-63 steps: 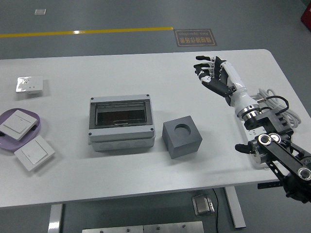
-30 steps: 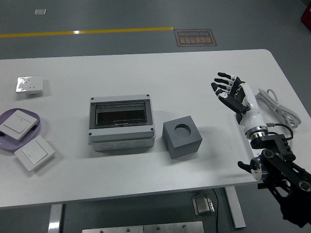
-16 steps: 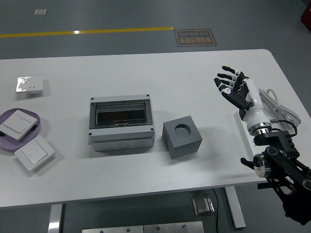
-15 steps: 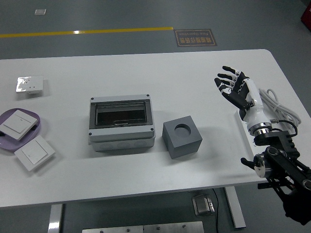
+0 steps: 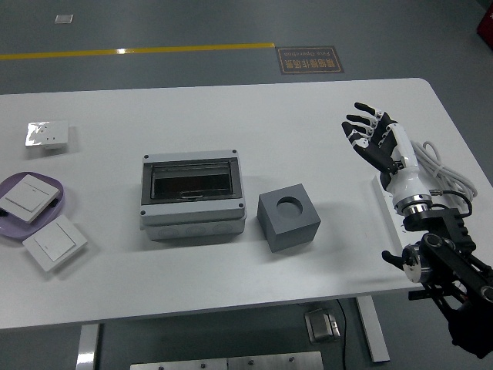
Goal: Pick up the cylinder from the cube,place it in the box,flap close box
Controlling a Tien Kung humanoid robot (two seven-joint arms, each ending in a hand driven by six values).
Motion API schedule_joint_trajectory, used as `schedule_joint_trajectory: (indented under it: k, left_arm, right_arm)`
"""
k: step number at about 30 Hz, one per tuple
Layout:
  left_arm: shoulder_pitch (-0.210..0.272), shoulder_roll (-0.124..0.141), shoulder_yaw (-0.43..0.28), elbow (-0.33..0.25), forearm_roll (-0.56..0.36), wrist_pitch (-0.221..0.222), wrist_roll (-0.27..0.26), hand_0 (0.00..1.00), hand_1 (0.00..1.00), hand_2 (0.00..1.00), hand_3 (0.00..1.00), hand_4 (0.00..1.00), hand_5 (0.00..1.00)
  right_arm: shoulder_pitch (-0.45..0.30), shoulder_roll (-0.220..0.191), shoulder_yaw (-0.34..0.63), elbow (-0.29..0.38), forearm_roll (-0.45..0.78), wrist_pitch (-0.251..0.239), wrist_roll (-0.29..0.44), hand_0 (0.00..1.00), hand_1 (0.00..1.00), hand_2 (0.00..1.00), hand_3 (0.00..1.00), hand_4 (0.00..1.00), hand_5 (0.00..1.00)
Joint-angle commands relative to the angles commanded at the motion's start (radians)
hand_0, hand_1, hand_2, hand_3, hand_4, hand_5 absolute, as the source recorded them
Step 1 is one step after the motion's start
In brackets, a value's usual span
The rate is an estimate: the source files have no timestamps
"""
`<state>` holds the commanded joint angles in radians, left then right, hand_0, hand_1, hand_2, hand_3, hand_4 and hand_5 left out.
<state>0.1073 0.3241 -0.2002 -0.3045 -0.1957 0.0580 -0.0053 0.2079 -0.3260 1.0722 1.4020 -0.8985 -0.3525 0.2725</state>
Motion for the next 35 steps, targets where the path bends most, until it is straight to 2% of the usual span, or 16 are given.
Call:
schedule_joint_trajectory:
  k: [10, 18, 26, 35]
  left_arm:
    - [-0.001, -0.004, 0.0, 0.001, -0.004, 0.0, 0.0, 0.614, 0.642, 0.628, 0.664, 0.736, 0.228]
    - [0.003, -0.004, -0.001, 0.001, -0.004, 0.0, 0.0, 0.615, 0.642, 0.63, 0.663, 0.735, 0.229]
    - [0.0, -0.007, -0.006, 0.001, 0.0, 0.0, -0.001, 0.615, 0.642, 0.629, 0.663, 0.735, 0.229]
    - [0.0, -0.012, -0.039, -0.001, 0.026, 0.0, -0.001, 0.615, 0.642, 0.629, 0.663, 0.735, 0.229]
  right_arm:
    - [-0.002, 0.002, 0.003, -0.001, 0.007, 0.002, 0.007, 0.63, 0.658, 0.641, 0.729, 0.772, 0.231]
    - [0.001, 0.006, -0.005, -0.006, 0.079, 0.007, 0.035, 0.627, 0.657, 0.64, 0.726, 0.771, 0.23]
    - [-0.001, 0.003, -0.003, -0.009, 0.089, 0.009, 0.037, 0.617, 0.657, 0.634, 0.7, 0.77, 0.227]
    - [-0.004, 0.0, 0.004, -0.008, 0.082, 0.01, 0.033, 0.617, 0.657, 0.631, 0.695, 0.769, 0.228]
